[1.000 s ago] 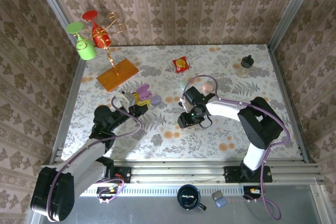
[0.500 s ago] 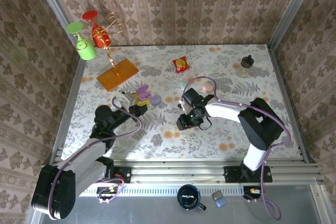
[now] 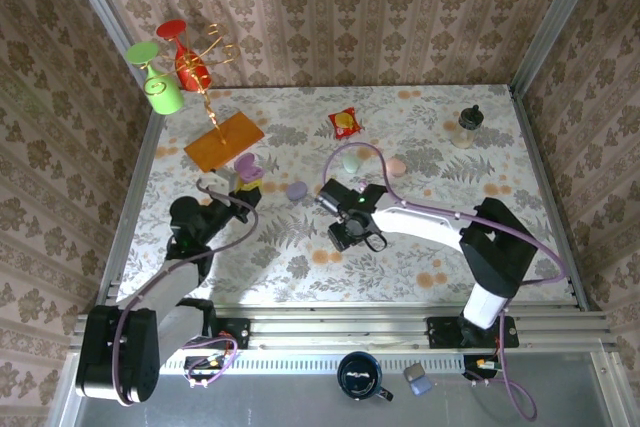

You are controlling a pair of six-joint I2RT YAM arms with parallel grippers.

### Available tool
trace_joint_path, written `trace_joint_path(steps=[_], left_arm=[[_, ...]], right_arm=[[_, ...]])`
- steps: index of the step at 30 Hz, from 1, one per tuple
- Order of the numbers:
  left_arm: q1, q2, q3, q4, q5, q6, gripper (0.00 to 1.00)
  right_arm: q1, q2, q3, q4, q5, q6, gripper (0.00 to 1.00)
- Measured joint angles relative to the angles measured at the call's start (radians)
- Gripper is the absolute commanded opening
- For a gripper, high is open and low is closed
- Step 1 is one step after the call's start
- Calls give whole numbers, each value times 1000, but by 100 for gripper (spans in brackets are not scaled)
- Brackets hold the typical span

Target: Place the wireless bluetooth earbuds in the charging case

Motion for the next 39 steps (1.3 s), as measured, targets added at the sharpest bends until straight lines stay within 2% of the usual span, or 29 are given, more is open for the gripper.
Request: trace_joint_path(steps=[6,12,20,39], left_arm=[[50,9,24,-23,13,0,25],[69,9,41,-22,27,0,25],[73,8,41,-22,43,0,25],[73,-17,41,-41,50,0,25]], right_arm=[[108,166,146,-141,203,18,46],[173,285,224,-247,323,21,40],[183,309,234,-280,375,21,36],[170,360,240,-279,400,13,31]])
